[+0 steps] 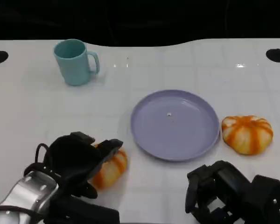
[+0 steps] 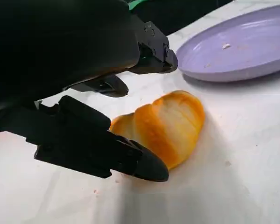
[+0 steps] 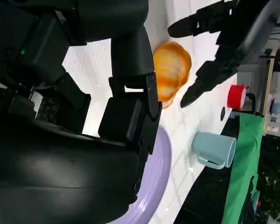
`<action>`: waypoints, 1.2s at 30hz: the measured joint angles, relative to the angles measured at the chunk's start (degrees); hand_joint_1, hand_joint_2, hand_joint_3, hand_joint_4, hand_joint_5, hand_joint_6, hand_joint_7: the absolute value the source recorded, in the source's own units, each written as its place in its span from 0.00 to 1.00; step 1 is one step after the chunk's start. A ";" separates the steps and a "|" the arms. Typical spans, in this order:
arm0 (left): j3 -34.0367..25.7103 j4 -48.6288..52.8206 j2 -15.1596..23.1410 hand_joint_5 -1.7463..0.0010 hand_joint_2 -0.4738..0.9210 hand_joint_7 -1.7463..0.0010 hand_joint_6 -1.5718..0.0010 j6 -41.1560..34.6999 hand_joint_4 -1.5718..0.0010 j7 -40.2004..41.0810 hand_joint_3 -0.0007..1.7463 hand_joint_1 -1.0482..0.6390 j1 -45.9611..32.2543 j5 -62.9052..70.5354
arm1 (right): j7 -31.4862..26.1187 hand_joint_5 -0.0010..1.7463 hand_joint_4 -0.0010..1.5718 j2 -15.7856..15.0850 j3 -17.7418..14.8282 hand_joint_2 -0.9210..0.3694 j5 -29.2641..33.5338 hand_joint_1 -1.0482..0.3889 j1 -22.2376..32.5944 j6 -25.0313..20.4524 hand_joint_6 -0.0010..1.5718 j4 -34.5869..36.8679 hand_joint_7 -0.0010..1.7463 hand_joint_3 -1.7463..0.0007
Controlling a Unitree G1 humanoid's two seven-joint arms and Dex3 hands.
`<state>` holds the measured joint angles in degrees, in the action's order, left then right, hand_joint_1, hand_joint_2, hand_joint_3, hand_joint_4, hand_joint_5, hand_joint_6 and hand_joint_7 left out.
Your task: Grasp the bread from the table and place it into the plate.
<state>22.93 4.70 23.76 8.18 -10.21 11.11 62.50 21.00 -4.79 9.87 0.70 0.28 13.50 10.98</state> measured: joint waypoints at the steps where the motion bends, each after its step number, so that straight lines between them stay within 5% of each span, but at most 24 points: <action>1: 0.33 0.96 -0.23 0.96 0.97 1.00 0.88 -0.13 0.76 0.00 0.00 0.23 0.45 -0.23 | 0.04 0.74 0.99 0.00 -0.01 0.62 -0.07 0.00 0.00 -0.01 1.00 0.00 0.60 0.23; 6: 1.91 5.02 -1.34 0.96 0.98 0.99 0.86 -1.91 0.74 -0.05 0.00 0.24 2.82 -1.81 | 0.07 0.74 0.99 0.01 0.00 0.63 -0.10 0.00 0.01 -0.05 1.00 -0.01 0.61 0.22; 9: 2.66 7.92 -2.36 0.88 0.99 0.98 0.78 -3.31 0.63 0.01 0.01 0.32 3.89 -2.52 | -0.03 0.74 0.99 0.01 0.05 0.63 -0.02 0.00 0.02 -0.15 1.00 -0.06 0.62 0.22; 12: 3.05 10.51 -3.29 0.22 1.00 0.95 0.52 -3.47 0.63 3.39 0.07 0.41 4.81 -3.66 | -0.03 0.74 0.99 0.02 0.04 0.63 -0.05 0.00 0.03 -0.16 1.00 -0.05 0.61 0.21; 15: 3.72 13.94 -3.55 0.04 1.00 0.89 0.33 -1.25 0.58 11.05 0.16 0.44 5.54 -4.38 | -0.03 0.74 0.99 0.02 0.05 0.63 -0.05 0.00 0.03 -0.13 1.00 -0.05 0.61 0.22; 16: 3.88 15.07 -3.55 0.02 1.00 0.83 0.30 -0.44 0.57 13.19 0.20 0.44 5.77 -4.52 | -0.02 0.74 0.99 0.02 0.05 0.63 -0.05 0.00 0.03 -0.13 1.00 -0.05 0.61 0.22; 20: 4.60 18.62 -3.48 0.00 1.00 0.33 0.49 1.84 0.51 19.52 0.17 0.43 6.67 -5.43 | -0.01 0.74 0.99 0.02 0.06 0.64 -0.08 0.00 0.06 -0.13 1.00 -0.06 0.61 0.22; 24: 5.30 21.01 -3.26 0.00 0.98 0.06 0.60 3.13 0.51 25.46 0.25 0.45 7.31 -5.36 | 0.01 0.74 0.99 0.03 0.12 0.64 -0.10 0.00 0.10 -0.01 1.00 -0.05 0.61 0.21; 32: 6.53 23.59 -2.18 0.00 0.92 0.02 0.64 5.21 0.53 32.68 0.34 0.46 7.51 -5.09 | 0.12 0.74 0.99 0.28 0.18 0.63 -0.38 0.00 0.18 2.04 1.00 1.37 0.61 0.21; 36: 6.51 23.55 -1.30 0.00 0.86 0.10 0.59 5.72 0.52 33.43 0.43 0.46 8.16 -5.20 | 0.30 0.74 0.98 0.25 0.18 0.61 -0.38 0.00 0.21 3.40 1.00 1.67 0.60 0.23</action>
<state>29.44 28.25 22.46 13.90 23.22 19.26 57.30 21.31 -4.54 10.05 0.32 0.49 16.89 12.64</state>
